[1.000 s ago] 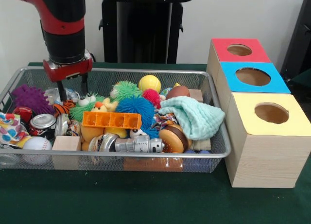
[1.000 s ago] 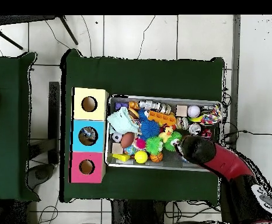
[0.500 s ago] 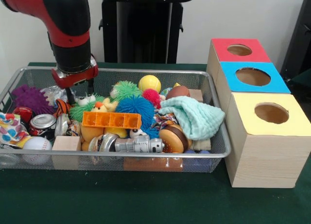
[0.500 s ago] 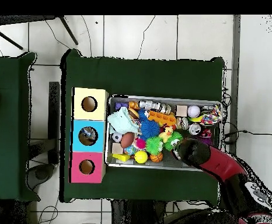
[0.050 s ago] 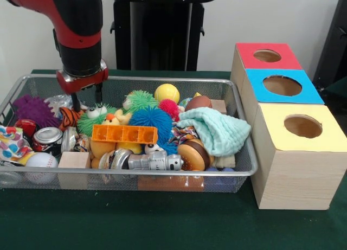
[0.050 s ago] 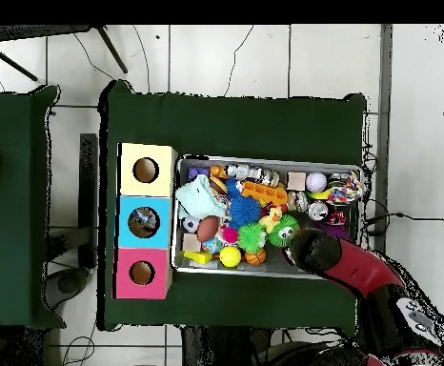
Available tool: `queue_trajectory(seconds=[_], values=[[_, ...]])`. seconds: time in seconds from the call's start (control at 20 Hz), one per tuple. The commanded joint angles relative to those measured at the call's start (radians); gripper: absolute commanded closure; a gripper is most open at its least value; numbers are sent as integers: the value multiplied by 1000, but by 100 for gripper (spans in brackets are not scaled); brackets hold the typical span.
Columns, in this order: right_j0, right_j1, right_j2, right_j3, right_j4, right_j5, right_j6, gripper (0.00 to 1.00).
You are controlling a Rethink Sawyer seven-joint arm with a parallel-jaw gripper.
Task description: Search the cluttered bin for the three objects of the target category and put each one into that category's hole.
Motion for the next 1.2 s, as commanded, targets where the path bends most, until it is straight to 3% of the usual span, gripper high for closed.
queue_trajectory(seconds=[0.05,0.25,0.65,1.2], values=[[24,-15,-22,-89,-45,150,129,0],[26,-45,-26,-99,-44,190,112,0],[3,-48,-4,-100,-50,131,107,0],[-21,20,21,-117,-63,37,115,0]])
